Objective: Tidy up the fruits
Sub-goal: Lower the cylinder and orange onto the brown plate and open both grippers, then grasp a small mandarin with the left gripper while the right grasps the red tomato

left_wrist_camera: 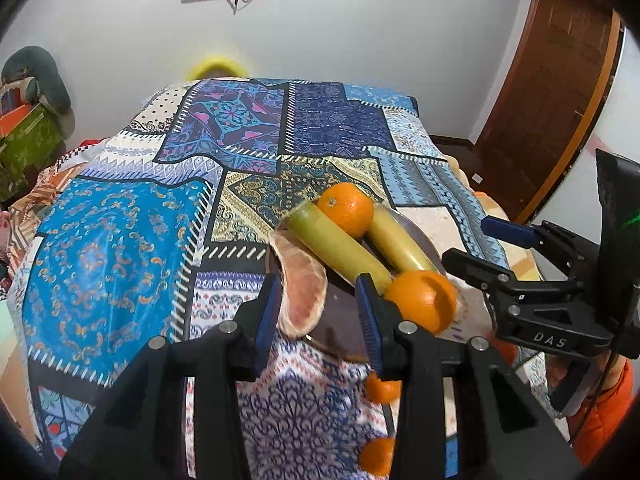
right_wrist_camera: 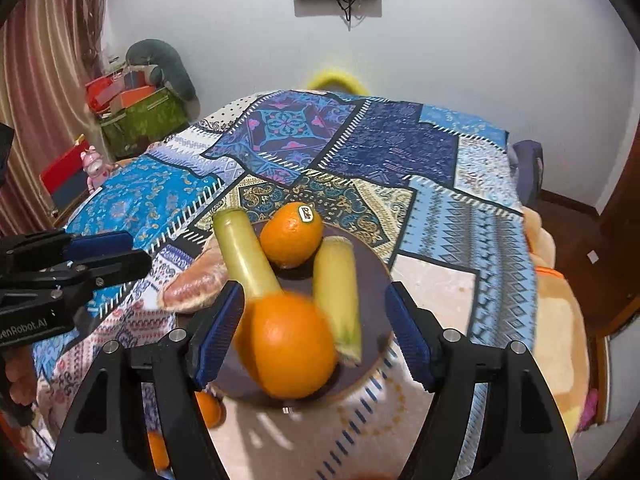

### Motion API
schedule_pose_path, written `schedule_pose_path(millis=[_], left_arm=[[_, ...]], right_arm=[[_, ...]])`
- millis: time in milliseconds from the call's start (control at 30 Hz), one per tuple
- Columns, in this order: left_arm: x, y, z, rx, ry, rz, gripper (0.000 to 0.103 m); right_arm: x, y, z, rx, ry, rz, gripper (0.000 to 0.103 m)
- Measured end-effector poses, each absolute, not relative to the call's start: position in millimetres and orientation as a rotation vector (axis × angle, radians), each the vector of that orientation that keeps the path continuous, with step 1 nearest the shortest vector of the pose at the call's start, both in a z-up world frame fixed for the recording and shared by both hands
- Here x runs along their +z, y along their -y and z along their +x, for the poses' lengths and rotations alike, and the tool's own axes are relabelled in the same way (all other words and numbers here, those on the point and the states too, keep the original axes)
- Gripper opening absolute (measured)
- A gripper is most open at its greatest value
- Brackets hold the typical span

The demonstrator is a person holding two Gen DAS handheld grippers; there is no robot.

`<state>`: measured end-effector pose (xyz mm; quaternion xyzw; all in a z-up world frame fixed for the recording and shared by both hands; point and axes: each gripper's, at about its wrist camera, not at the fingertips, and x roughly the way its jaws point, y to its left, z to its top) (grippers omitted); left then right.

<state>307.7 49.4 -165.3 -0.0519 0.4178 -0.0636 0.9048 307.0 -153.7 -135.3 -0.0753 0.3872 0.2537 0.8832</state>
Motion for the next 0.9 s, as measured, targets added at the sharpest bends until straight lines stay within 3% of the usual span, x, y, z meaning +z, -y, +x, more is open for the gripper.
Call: schedule_pose_path(millis=[233, 533, 900], left_arm=[[-157.6, -38.7, 274.8, -0.134, -0.878, -0.089, 0.038], [-158.9, -26.0, 240.6, -0.138, -0.899, -0.07, 0.049], [-194.3, -11.3, 235.9, -0.166, -1.003, -0.055, 0.049]], right_arm=[[-129.6, 176.2, 278.2, 0.501, -0.817, -0.139, 0.07], [-119.6, 206.7, 242.0, 0.443, -0.832, -0.101, 0.07], [-158.1, 234.3, 227.1, 0.359, -0.949, -0.064, 0.07]])
